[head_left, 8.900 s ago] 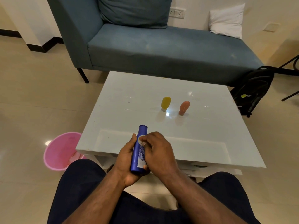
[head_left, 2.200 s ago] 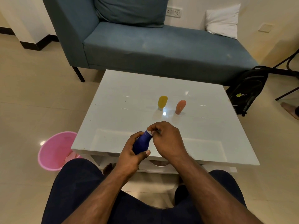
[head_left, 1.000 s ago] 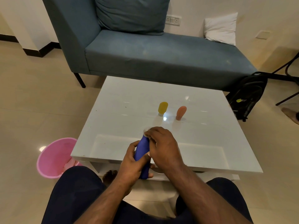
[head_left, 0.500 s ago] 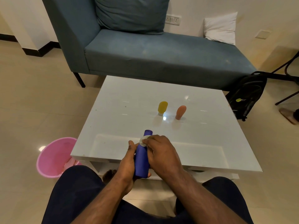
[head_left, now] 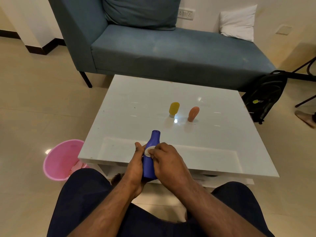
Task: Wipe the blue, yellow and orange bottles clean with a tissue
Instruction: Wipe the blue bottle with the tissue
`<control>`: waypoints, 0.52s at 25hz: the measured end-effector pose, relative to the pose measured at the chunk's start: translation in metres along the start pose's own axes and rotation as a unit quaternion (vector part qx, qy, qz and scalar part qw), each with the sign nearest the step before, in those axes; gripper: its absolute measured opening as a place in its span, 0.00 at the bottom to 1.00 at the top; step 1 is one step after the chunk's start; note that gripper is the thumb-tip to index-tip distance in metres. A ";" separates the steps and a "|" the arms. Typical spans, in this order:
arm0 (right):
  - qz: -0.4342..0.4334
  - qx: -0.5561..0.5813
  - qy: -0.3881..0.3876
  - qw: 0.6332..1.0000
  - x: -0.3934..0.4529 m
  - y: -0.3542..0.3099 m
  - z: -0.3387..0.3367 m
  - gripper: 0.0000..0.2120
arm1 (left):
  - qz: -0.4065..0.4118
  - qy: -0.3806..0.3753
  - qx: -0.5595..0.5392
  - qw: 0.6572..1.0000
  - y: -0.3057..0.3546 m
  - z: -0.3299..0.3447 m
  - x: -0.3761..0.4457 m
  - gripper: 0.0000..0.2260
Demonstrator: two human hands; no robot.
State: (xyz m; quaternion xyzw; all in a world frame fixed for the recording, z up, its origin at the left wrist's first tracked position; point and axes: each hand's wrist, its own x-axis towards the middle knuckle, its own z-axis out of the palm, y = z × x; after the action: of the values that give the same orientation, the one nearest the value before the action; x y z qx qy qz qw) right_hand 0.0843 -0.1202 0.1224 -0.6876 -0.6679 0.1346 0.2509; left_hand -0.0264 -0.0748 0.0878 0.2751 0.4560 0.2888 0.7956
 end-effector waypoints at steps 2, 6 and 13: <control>0.037 0.007 0.024 0.999 0.014 0.010 -0.003 0.09 | -0.004 0.003 0.004 1.000 -0.001 0.003 -0.002 0.29; 0.044 0.020 0.036 0.998 0.009 0.003 0.004 0.09 | -0.009 -0.004 -0.037 0.999 -0.001 0.001 0.000 0.30; 0.084 0.041 0.044 0.995 0.013 0.011 0.006 0.07 | -0.045 -0.015 -0.073 0.996 0.000 -0.001 0.001 0.30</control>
State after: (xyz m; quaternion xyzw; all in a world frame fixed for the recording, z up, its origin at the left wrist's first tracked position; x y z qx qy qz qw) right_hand 0.0917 -0.1065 0.1138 -0.7355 -0.5903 0.1521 0.2957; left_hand -0.0265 -0.0740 0.0869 0.1996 0.4341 0.2808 0.8324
